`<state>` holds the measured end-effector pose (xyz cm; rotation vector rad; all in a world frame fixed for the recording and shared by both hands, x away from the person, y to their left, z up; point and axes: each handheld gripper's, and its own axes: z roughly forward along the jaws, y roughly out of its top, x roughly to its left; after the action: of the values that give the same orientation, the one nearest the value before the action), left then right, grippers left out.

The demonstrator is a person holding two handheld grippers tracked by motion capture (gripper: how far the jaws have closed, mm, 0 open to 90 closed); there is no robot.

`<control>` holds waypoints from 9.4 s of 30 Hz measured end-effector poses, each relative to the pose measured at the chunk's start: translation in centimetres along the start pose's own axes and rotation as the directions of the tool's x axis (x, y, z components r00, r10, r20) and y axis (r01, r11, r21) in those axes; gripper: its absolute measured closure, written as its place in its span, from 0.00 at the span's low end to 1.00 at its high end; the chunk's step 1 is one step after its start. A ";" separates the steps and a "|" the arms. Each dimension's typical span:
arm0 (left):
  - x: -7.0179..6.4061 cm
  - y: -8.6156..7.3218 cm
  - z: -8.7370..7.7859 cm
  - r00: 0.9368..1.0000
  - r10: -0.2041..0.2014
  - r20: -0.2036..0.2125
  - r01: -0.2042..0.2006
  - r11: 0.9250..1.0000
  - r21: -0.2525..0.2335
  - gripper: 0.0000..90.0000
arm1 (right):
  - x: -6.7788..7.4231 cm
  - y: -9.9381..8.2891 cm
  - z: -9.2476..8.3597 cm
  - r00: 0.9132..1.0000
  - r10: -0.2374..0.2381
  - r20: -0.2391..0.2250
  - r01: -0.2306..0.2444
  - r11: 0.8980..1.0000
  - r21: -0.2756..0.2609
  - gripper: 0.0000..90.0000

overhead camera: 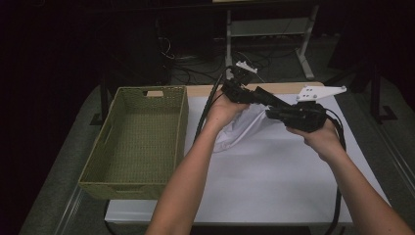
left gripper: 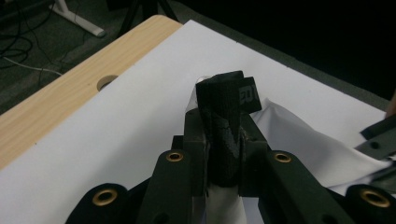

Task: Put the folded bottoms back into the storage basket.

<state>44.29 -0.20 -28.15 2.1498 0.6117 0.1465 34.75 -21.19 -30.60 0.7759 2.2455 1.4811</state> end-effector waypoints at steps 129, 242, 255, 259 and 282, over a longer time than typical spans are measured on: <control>14.5 -18.2 -25.2 0.867 -0.286 -0.408 0.274 0.958 -0.089 0.85 | 14.6 9.9 23.0 0.928 -0.182 -0.326 0.236 0.963 0.132 0.94; 2.8 -16.8 -18.8 0.959 -0.137 -0.247 0.113 0.988 -0.109 0.00 | 5.2 1.6 12.6 0.982 0.020 -0.186 0.004 0.992 0.129 0.14; -0.4 -18.4 -18.1 0.978 -0.080 -0.193 0.057 0.991 -0.122 0.00 | 4.0 -1.6 8.1 0.990 0.026 -0.140 -0.009 0.992 0.122 0.07; -1.0 -19.0 -18.0 0.981 -0.065 -0.183 0.041 0.991 -0.130 0.00 | 3.7 -2.8 6.7 0.992 0.028 -0.123 -0.012 0.992 0.129 0.06; -3.3 -20.9 -16.7 0.995 -0.024 -0.097 0.007 0.984 -0.176 0.00 | 2.2 -8.4 -0.8 0.999 0.051 -0.011 -0.049 0.992 0.118 0.02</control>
<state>28.38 20.75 -33.90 1.9759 0.6479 0.2892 30.42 -22.94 -37.92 0.8657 2.3580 1.3896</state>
